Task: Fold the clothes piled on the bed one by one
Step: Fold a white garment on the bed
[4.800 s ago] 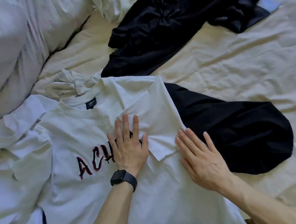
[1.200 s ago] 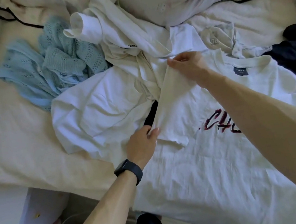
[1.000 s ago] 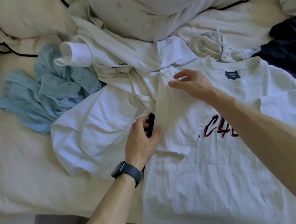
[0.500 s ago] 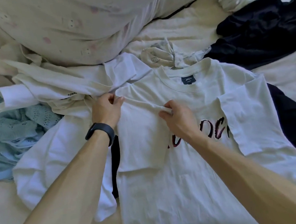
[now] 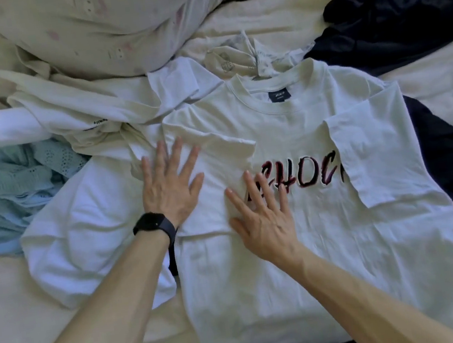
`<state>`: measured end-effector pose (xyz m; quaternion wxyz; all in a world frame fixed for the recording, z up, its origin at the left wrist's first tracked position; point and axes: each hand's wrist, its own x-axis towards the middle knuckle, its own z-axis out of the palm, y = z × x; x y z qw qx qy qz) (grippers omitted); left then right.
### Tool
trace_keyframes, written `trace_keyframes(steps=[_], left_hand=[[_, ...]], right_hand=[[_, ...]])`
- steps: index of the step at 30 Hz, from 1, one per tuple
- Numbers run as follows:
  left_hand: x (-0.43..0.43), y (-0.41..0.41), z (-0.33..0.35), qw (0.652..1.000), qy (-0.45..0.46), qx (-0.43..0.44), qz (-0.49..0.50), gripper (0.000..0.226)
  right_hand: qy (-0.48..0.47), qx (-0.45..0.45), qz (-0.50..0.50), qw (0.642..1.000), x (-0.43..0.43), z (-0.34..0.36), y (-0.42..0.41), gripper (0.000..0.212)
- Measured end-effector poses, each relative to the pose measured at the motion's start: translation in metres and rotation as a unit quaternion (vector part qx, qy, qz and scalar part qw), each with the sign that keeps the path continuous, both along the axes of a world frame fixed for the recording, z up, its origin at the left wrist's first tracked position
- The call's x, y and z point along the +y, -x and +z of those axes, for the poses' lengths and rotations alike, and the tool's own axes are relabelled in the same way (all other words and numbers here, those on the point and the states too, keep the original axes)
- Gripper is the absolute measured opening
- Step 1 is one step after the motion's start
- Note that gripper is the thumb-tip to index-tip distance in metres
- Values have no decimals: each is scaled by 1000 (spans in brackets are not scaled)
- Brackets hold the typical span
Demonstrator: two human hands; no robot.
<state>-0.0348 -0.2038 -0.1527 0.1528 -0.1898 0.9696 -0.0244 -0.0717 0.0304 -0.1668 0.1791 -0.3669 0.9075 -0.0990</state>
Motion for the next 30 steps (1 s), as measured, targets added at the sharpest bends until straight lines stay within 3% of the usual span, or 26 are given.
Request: trace_keyframes(steps=[4,7,9,12,14,17,19,21,24,26,28,30], left_hand=[[14,-6,13,999,-5,41,5,61],[65,-51,14,997,-56,11,-54,59],[100,-94,12,996,-93,-15,-7,60],[151,-152,23,987,-134,-25,88,67],[182,-185,32,972,-177,13,154,68],[213,-221,35,914,-213,75,336,67],[223,-235,30,835,-232,94,490,80],[223,-246,18,762,-260,74,588,77],[224,-263,1,742,-320,-45,587,67],[226,-275,-7,720,-352,-34,598,58],[229,-283,-7,708,-371,-14,600,52],[231,-293,-3,705,-400,-7,585,47]], right_hand=[[27,-12,18,999,10,7,-26,68],[-71,-106,36,991,46,13,-49,67],[-106,-135,16,985,81,19,-61,62],[-89,-139,-78,983,146,39,-73,58],[-79,-125,-204,968,194,51,-75,60],[-80,-108,-406,904,264,61,-69,69],[-83,-128,-506,849,307,57,-61,81],[-64,-181,-556,809,344,45,-52,86],[-45,-265,-570,777,380,31,-53,51],[-29,-294,-550,781,398,22,-62,34],[10,-324,-543,775,413,16,-70,40],[63,-370,-551,745,424,12,-72,63]])
